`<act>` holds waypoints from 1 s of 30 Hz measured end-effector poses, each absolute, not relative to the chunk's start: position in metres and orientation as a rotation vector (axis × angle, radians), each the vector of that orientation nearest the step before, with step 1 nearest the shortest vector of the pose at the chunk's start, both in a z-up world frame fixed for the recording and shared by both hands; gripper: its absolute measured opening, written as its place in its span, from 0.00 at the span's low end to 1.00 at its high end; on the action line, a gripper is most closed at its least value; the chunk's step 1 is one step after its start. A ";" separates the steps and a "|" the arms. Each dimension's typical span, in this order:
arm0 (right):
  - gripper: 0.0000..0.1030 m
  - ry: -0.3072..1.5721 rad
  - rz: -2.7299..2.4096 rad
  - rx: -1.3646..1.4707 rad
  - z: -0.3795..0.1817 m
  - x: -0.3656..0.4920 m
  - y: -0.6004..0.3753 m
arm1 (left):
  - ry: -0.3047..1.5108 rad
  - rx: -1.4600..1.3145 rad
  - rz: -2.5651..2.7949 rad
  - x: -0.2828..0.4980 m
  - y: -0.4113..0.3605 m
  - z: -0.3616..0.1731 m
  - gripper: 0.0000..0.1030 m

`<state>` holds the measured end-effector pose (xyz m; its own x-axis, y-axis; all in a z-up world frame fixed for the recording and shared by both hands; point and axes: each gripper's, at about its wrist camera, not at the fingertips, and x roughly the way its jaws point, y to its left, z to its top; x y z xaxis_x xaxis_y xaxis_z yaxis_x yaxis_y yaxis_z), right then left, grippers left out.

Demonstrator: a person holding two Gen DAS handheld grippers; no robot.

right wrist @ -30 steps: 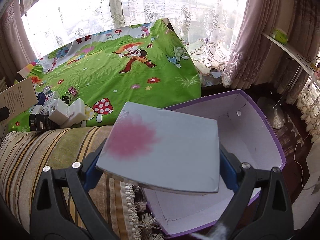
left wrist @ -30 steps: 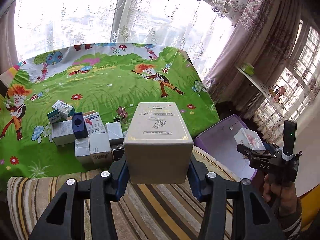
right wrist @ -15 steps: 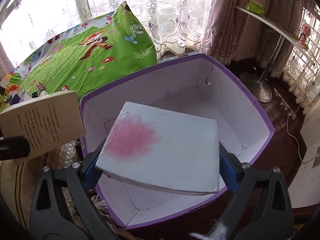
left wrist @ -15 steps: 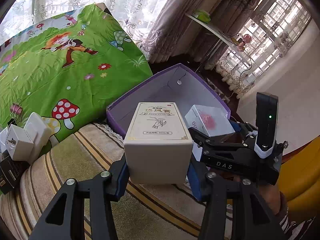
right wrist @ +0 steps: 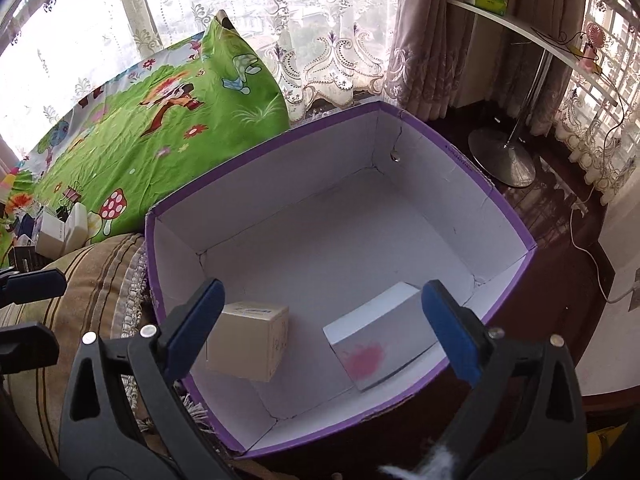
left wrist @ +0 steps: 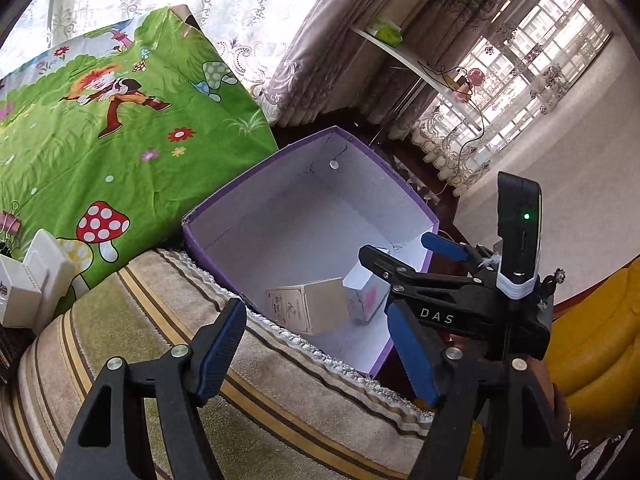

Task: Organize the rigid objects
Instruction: 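Move both empty grippers back over the box pile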

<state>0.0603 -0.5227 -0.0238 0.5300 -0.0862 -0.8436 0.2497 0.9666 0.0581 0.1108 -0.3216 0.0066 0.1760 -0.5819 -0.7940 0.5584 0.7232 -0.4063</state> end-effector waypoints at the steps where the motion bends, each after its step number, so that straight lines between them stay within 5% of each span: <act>1: 0.97 0.988 -0.205 0.172 -0.020 0.061 -0.521 | 1.122 -0.024 -0.815 0.109 -0.319 0.011 0.72; 5: 0.97 0.933 -0.212 0.139 0.002 0.064 -0.508 | 0.952 0.005 -0.832 0.093 -0.302 0.039 0.74; 10: 0.97 0.857 -0.181 0.091 0.035 0.072 -0.482 | 0.659 0.077 -0.798 0.069 -0.270 0.080 0.98; 16: 0.97 0.771 -0.130 0.022 0.066 0.080 -0.443 | 0.508 0.224 -0.681 0.052 -0.235 0.096 0.99; 30: 0.97 0.650 0.037 -0.085 0.104 0.090 -0.348 | 0.464 0.169 -0.455 0.049 -0.142 0.096 0.99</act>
